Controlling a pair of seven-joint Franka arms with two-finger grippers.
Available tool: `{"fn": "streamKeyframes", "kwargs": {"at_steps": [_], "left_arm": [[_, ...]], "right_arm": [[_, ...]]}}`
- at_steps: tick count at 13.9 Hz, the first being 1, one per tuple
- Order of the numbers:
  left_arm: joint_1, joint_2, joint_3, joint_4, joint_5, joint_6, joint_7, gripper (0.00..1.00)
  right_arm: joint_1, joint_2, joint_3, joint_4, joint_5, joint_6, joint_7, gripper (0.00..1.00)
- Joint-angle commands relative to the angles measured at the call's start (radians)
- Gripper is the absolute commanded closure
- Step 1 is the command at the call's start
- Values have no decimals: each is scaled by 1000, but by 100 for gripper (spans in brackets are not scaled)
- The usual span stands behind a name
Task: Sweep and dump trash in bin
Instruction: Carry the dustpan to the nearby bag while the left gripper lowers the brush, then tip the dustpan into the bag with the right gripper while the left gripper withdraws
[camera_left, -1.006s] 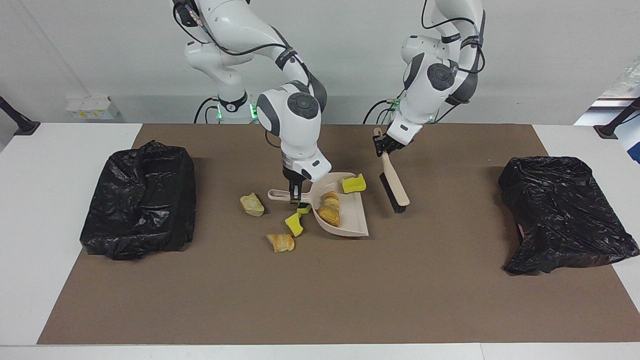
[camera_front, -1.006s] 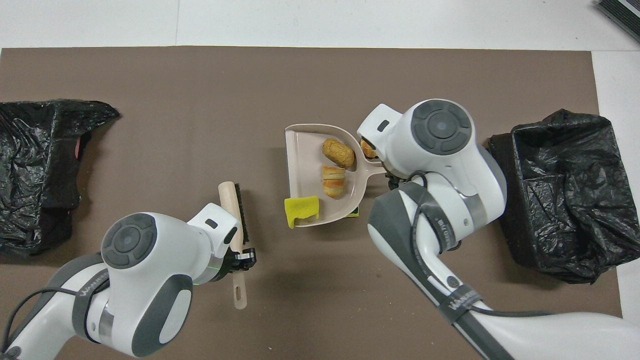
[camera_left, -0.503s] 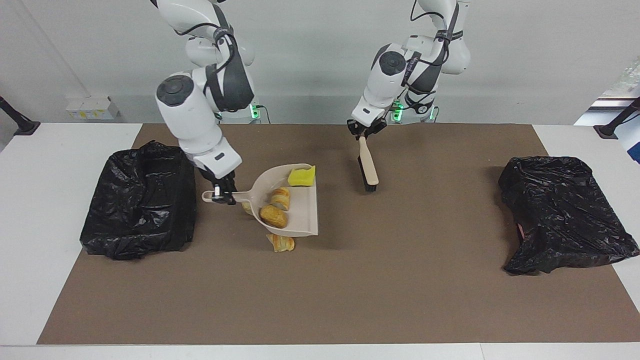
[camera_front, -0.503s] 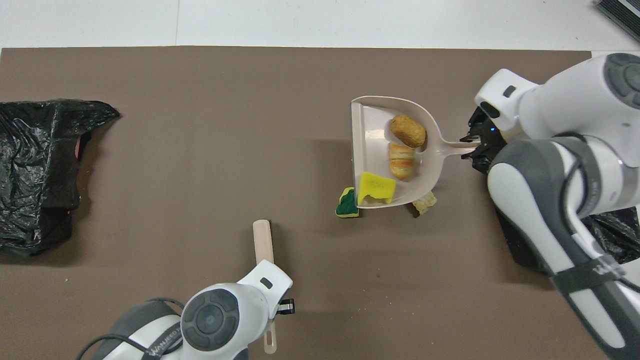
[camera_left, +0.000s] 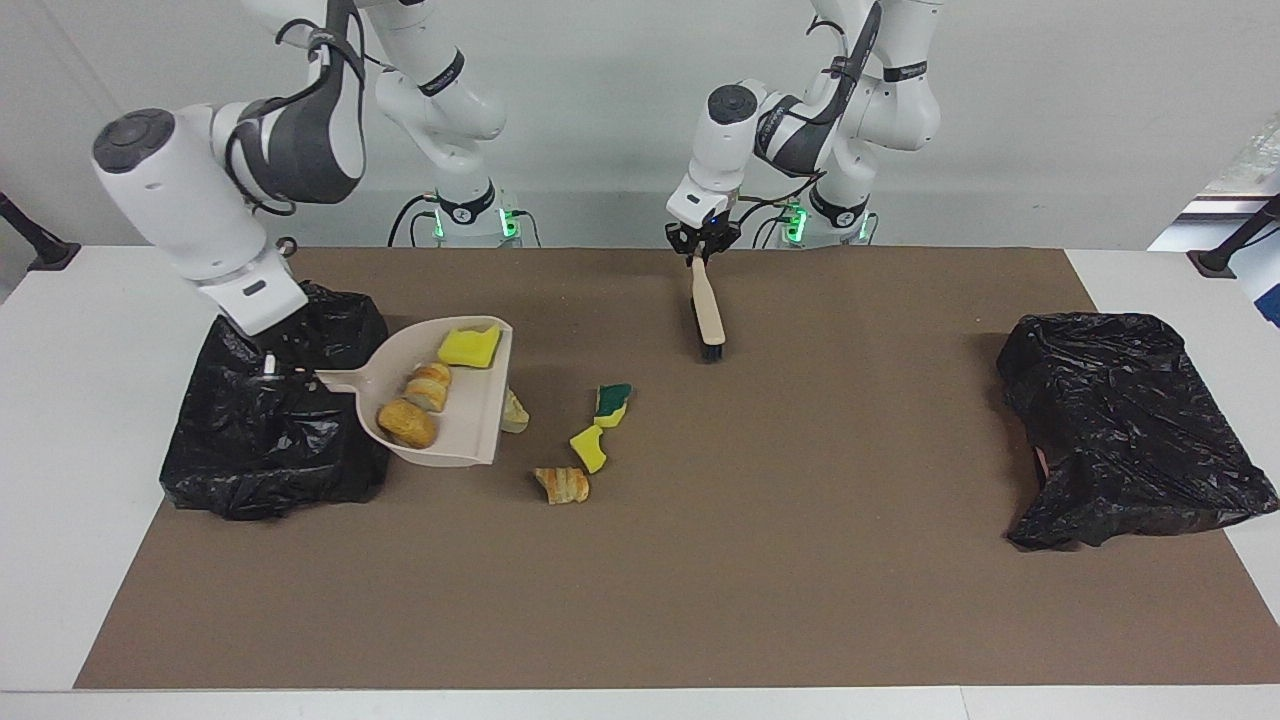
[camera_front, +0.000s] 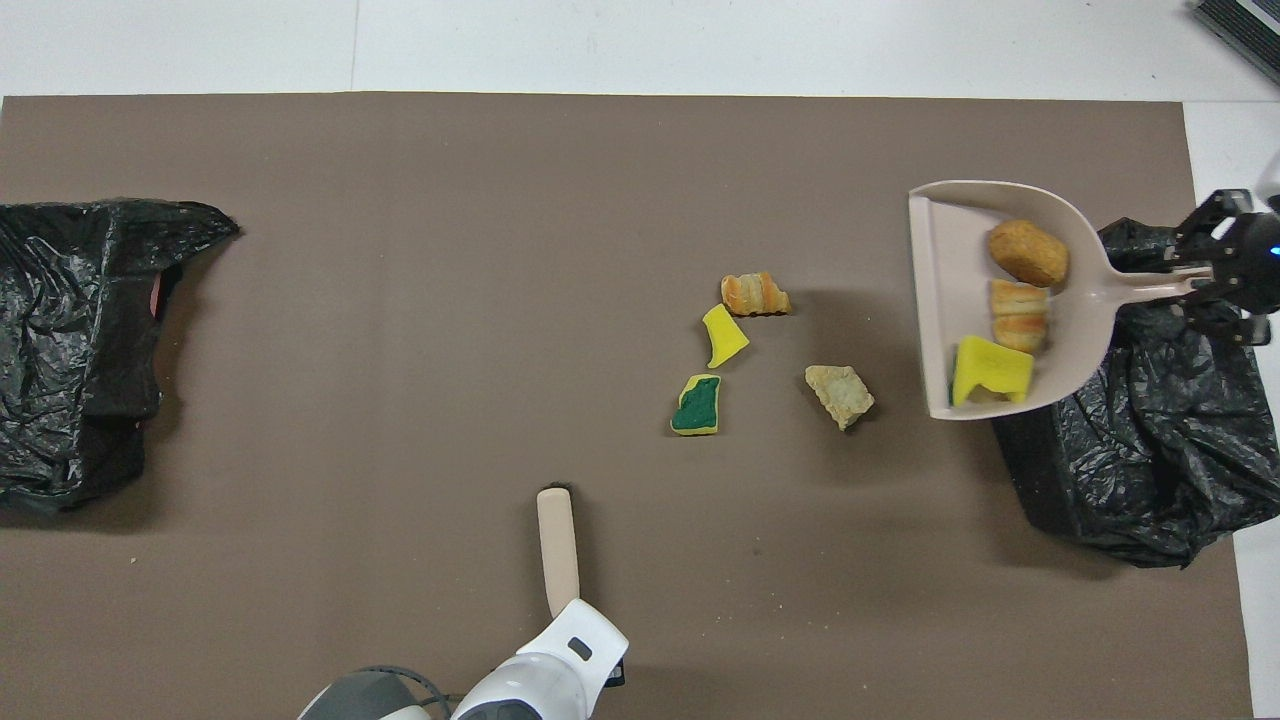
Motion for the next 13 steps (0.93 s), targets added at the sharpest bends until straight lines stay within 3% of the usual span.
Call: {"fn": "streamKeyframes", "kwargs": {"at_steps": [1, 3, 5, 7, 11, 13], "left_arm": [[3, -18, 11, -14, 18, 13, -19, 0], [44, 11, 16, 20, 20, 10, -10, 0], [132, 34, 13, 62, 21, -2, 24, 0], [222, 54, 14, 97, 23, -2, 87, 0], [463, 170, 14, 218, 24, -8, 408, 0], [557, 220, 14, 278, 24, -14, 548, 0]], "right_arm": [[-111, -17, 7, 4, -22, 6, -203, 100], [-145, -20, 7, -3, -135, 38, -311, 100], [-149, -21, 8, -28, -264, 151, -377, 100], [-162, -34, 4, -54, -305, 202, -382, 100], [-131, -49, 5, -95, -501, 253, -291, 100], [-108, -66, 5, -124, -626, 239, -128, 100]]}}
